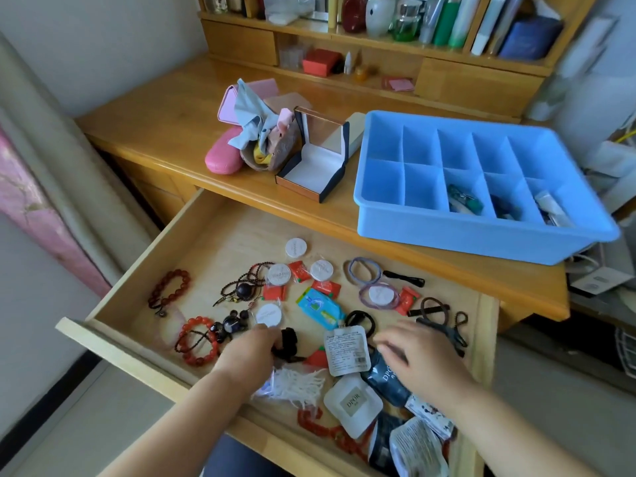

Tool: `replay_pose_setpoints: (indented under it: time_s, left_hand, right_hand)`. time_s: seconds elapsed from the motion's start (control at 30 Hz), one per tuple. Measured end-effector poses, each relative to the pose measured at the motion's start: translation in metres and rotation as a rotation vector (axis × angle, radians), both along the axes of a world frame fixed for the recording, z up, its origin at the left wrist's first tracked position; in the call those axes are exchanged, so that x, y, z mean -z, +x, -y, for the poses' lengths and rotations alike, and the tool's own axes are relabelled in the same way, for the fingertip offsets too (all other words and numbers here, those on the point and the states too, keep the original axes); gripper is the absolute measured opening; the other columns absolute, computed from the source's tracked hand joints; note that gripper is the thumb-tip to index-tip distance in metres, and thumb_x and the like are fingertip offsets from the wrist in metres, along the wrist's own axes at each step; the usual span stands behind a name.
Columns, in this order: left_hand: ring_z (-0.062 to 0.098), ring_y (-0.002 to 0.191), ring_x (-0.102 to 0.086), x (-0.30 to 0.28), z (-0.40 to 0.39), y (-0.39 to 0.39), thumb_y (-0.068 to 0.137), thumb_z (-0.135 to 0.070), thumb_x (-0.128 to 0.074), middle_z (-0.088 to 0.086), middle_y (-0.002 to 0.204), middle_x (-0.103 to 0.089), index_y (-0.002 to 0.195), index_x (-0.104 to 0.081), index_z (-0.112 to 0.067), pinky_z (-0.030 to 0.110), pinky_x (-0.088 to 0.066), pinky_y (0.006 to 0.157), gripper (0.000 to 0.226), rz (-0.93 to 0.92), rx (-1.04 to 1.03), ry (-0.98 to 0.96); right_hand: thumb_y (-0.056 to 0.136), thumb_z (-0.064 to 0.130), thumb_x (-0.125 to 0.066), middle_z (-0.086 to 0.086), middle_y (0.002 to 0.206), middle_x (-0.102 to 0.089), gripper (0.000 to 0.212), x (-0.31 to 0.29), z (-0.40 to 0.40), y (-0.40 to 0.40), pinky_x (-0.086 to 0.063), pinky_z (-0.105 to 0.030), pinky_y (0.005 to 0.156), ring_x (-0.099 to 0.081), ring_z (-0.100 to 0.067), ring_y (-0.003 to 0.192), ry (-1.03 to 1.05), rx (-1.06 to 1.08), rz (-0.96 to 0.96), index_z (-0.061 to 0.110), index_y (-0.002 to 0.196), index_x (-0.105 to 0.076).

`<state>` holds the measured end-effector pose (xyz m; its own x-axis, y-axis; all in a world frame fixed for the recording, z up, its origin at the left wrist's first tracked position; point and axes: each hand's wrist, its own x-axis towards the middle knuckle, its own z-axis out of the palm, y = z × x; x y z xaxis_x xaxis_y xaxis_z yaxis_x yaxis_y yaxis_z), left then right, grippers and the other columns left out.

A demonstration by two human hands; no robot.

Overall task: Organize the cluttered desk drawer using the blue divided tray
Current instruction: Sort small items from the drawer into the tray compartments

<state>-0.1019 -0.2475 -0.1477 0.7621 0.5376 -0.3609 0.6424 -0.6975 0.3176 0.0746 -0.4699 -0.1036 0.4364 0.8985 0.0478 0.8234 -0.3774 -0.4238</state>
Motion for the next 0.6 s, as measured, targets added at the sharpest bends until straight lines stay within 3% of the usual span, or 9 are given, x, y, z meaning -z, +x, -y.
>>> replay_pose_setpoints:
  time_s: [0.1, 0.17, 0.23, 0.33, 0.4, 0.43, 0.5, 0.6]
  left_hand:
    - [0.013, 0.079, -0.056, -0.011, -0.010, -0.007, 0.084, -0.010, -0.055, -0.009, 0.087, -0.060, 0.097, -0.065, -0.024, 0.022, -0.040, 0.064, 0.022, 0.175, -0.160, -0.050]
    - [0.013, 0.073, -0.058, -0.016, -0.015, -0.011, 0.083, -0.010, -0.061, -0.008, 0.080, -0.063, 0.084, -0.065, -0.026, 0.019, -0.040, 0.061, 0.016, 0.331, -0.295, -0.168]
    - [0.013, 0.071, -0.061, -0.020, -0.021, -0.014, 0.088, -0.012, -0.061, -0.004, 0.077, -0.068, 0.079, -0.064, -0.024, 0.020, -0.043, 0.065, 0.015, 0.502, -0.478, -0.404]
    - [0.025, 0.086, -0.064, -0.026, -0.025, -0.017, 0.096, -0.010, -0.050, 0.008, 0.085, -0.071, 0.088, -0.064, -0.014, 0.036, -0.048, 0.083, 0.017, 0.799, -0.742, -0.873]
    - [0.024, 0.079, -0.069, -0.031, -0.028, -0.016, 0.098, -0.007, -0.044, 0.010, 0.083, -0.072, 0.088, -0.061, -0.011, 0.037, -0.057, 0.076, 0.019, 0.969, -0.865, -1.079]
    - [0.020, 0.070, -0.070, -0.032, -0.028, -0.017, 0.097, -0.005, -0.044, 0.011, 0.080, -0.072, 0.087, -0.059, -0.012, 0.034, -0.060, 0.064, 0.019, 1.003, -0.912, -1.093]
    - [0.011, 0.050, -0.065, -0.033, -0.027, -0.018, 0.095, -0.001, -0.046, 0.009, 0.077, -0.071, 0.088, -0.055, -0.017, 0.022, -0.050, 0.041, 0.020, 0.885, -0.919, -0.882]
    - [0.007, 0.048, -0.062, -0.031, -0.021, -0.018, 0.089, 0.000, -0.047, 0.000, 0.075, -0.073, 0.085, -0.059, -0.033, 0.019, -0.046, 0.041, 0.035, 0.576, -0.708, -0.535]
  right_hand:
    - [0.092, 0.027, -0.054, 0.015, 0.123, -0.056, 0.031, 0.040, -0.005, -0.016, -0.044, -0.018, 0.085, -0.056, -0.007, 0.109, -0.127, 0.024, -0.170, 0.029, 0.123, -0.060]
    - [0.090, 0.031, -0.055, 0.011, 0.140, -0.044, 0.042, 0.055, -0.014, -0.026, -0.041, -0.025, 0.096, -0.048, -0.013, 0.120, -0.152, -0.013, -0.131, 0.032, 0.132, -0.053]
    - [0.089, 0.034, -0.055, 0.007, 0.151, -0.031, 0.051, 0.065, -0.021, -0.035, -0.032, -0.032, 0.105, -0.039, -0.019, 0.128, -0.230, -0.078, -0.086, 0.036, 0.139, -0.043]
    - [0.087, 0.038, -0.056, 0.009, 0.146, -0.034, 0.054, 0.071, -0.023, -0.043, -0.029, -0.030, 0.105, -0.041, -0.017, 0.126, -0.259, -0.090, -0.013, 0.034, 0.138, -0.039]
    - [0.087, 0.041, -0.056, 0.009, 0.138, -0.040, 0.055, 0.070, -0.021, -0.048, -0.033, -0.030, 0.102, -0.046, -0.016, 0.120, -0.260, -0.056, 0.024, 0.030, 0.138, -0.038]
    - [0.088, 0.040, -0.055, 0.008, 0.135, -0.043, 0.055, 0.068, -0.021, -0.050, -0.035, -0.031, 0.100, -0.048, -0.017, 0.118, -0.260, -0.047, 0.043, 0.028, 0.139, -0.038]
    - [0.090, 0.032, -0.055, 0.003, 0.125, -0.054, 0.046, 0.063, -0.021, -0.053, -0.045, -0.035, 0.091, -0.058, -0.021, 0.108, -0.219, -0.035, 0.077, 0.021, 0.135, -0.048]
    - [0.094, 0.018, -0.048, 0.003, 0.101, -0.066, 0.022, 0.047, -0.019, -0.045, -0.051, -0.033, 0.071, -0.064, -0.020, 0.086, -0.087, 0.101, -0.011, 0.018, 0.106, -0.066]
